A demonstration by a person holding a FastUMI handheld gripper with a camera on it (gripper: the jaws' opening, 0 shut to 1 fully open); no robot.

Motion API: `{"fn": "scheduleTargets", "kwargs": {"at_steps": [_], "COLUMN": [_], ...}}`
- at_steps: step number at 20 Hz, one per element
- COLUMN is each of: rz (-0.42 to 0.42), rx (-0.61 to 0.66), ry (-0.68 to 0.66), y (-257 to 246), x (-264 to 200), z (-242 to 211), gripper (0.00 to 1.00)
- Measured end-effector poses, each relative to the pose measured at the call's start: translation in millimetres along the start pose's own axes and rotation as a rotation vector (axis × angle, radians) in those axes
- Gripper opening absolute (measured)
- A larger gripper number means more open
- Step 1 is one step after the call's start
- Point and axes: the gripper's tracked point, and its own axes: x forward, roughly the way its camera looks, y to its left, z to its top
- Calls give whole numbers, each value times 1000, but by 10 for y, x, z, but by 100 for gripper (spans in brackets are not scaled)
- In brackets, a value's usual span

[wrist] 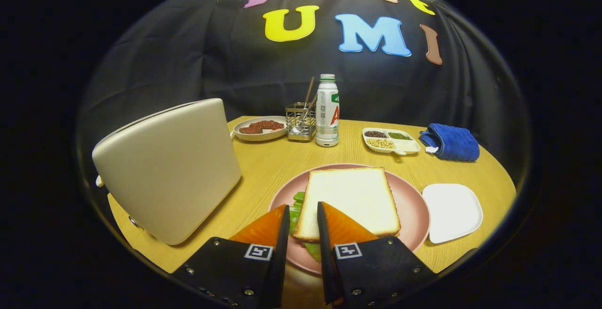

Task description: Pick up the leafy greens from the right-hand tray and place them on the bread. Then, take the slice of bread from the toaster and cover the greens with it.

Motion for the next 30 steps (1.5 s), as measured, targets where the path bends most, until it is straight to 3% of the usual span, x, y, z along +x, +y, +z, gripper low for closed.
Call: {"fn": "scheduleTargets", "kwargs": {"at_steps": [8,14,30], "rz": [2,-59,-244], "rx": [33,29,-16], "ry": [-78,-192,-312], "y": [-94,-517,-2558], "x": [-130,-344,-1187], "z": [285,767,1172], "gripper": [33,33,33]}}
